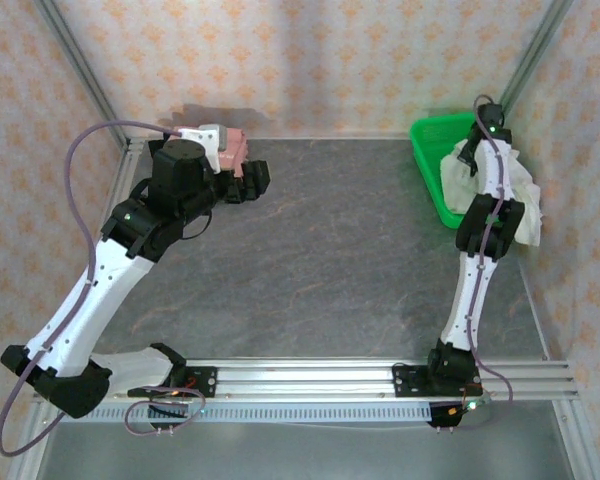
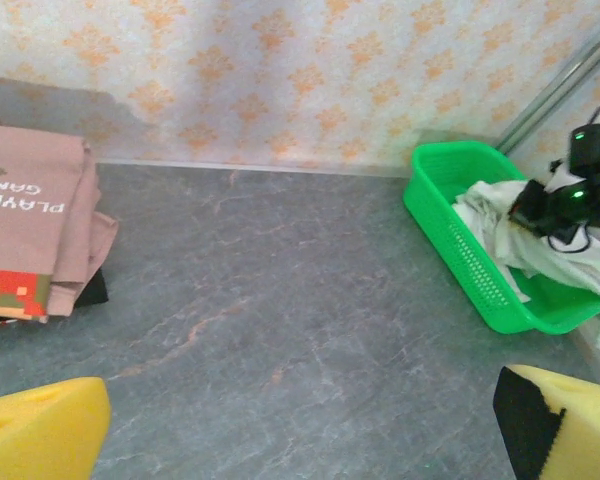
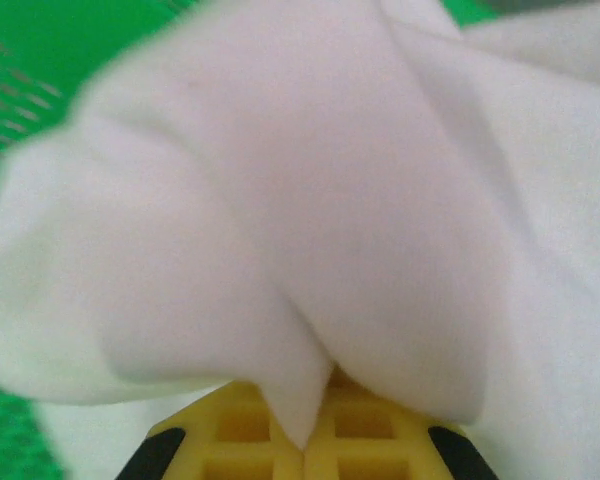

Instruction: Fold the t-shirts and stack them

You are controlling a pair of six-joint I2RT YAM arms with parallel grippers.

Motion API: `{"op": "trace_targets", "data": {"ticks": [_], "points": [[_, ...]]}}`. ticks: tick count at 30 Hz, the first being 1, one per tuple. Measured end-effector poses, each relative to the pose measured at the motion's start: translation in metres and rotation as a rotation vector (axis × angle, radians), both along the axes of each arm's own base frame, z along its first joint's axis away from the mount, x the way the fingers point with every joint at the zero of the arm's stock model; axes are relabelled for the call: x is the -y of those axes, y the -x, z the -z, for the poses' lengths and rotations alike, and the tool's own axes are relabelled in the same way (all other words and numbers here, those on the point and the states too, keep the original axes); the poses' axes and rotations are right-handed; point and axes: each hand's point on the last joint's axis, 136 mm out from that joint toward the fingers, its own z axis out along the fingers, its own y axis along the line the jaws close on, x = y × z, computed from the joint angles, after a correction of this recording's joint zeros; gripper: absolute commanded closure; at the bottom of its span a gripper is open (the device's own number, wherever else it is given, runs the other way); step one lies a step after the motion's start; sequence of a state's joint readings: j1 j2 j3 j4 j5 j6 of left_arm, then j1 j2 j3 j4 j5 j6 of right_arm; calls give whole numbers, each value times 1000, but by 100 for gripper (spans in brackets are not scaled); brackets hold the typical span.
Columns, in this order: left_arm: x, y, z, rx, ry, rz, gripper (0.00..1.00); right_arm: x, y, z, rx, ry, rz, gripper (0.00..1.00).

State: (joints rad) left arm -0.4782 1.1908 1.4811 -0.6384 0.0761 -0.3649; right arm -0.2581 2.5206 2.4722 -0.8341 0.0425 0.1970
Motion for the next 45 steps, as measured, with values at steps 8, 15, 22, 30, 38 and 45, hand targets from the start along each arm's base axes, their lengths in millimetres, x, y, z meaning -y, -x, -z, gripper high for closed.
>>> {"op": "trace_targets", "data": {"ticks": [8, 15, 22, 30, 38, 45], "points": [[-2, -2, 9, -7, -11, -14, 0, -67, 15, -76, 254, -228, -41, 100], [3, -7, 13, 7, 3, -3, 0, -149, 38, -117, 403, -395, -118, 100], [4, -9, 14, 8, 24, 16, 0, -219, 64, -190, 501, -427, -260, 100], [-5, -20, 1, 33, 45, -5, 0, -286, 125, -454, 995, -428, -565, 100], [-38, -22, -56, 160, 53, -103, 0, -355, 194, -497, 1017, -732, -783, 100], [-54, 7, -37, 143, 32, -131, 0, -407, 190, -187, 274, -910, -599, 100]]}}
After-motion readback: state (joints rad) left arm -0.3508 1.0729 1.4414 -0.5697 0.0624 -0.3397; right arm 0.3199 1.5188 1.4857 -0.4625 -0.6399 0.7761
